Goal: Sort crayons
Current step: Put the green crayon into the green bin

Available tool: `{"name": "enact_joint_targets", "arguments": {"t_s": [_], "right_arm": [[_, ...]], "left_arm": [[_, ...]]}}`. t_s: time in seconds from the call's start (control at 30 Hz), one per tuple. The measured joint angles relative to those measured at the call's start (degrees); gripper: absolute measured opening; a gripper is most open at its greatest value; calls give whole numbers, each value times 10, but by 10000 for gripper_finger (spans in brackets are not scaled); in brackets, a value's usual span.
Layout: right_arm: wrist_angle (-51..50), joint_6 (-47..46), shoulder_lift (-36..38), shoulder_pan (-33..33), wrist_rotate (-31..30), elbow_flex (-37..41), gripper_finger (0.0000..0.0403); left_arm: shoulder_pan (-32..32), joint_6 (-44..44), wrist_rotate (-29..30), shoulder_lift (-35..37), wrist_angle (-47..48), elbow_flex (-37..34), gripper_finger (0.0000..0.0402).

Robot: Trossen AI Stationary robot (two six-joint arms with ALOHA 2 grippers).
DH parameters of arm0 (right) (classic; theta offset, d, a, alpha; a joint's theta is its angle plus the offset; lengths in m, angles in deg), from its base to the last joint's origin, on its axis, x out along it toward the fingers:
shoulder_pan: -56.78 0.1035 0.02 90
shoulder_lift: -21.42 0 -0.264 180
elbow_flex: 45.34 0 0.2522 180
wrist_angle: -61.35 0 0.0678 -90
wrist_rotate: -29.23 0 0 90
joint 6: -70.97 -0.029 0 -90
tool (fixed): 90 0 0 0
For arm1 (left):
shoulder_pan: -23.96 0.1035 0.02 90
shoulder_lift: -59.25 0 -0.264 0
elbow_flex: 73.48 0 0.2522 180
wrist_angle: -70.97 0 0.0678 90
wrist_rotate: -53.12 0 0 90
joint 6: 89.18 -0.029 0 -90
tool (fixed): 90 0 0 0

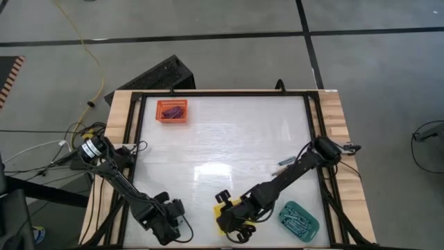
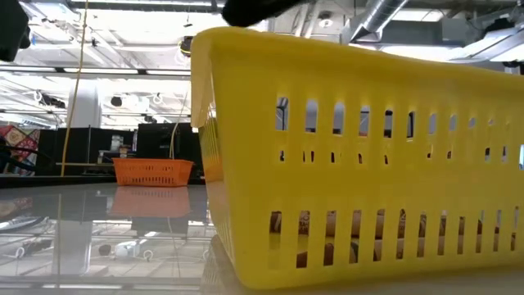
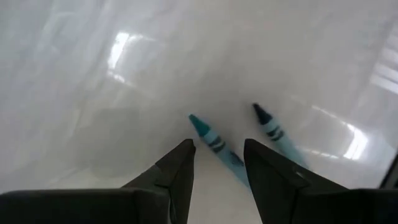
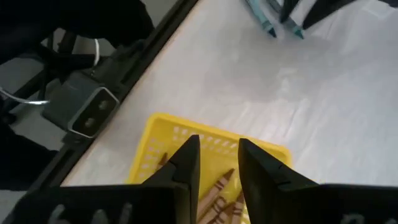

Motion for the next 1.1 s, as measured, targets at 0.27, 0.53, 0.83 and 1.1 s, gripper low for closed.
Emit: {"name": "enact_joint_targets", "arguments": {"t_s": [0.27, 0.53, 0.83, 1.1], "right_arm": [[3, -1, 0, 1, 0, 0, 103], [6, -1, 0, 1, 0, 0, 103], [1, -2, 0, 1, 0, 0, 103], [-23, -6, 0, 1, 0, 0, 103]], "left_arm": [[0, 4, 5, 1, 52, 0, 130], [2, 8, -21, 6, 65, -38, 129], [5, -40, -31, 10, 67, -52, 12], [53, -140, -32, 23, 66, -54, 3]]}}
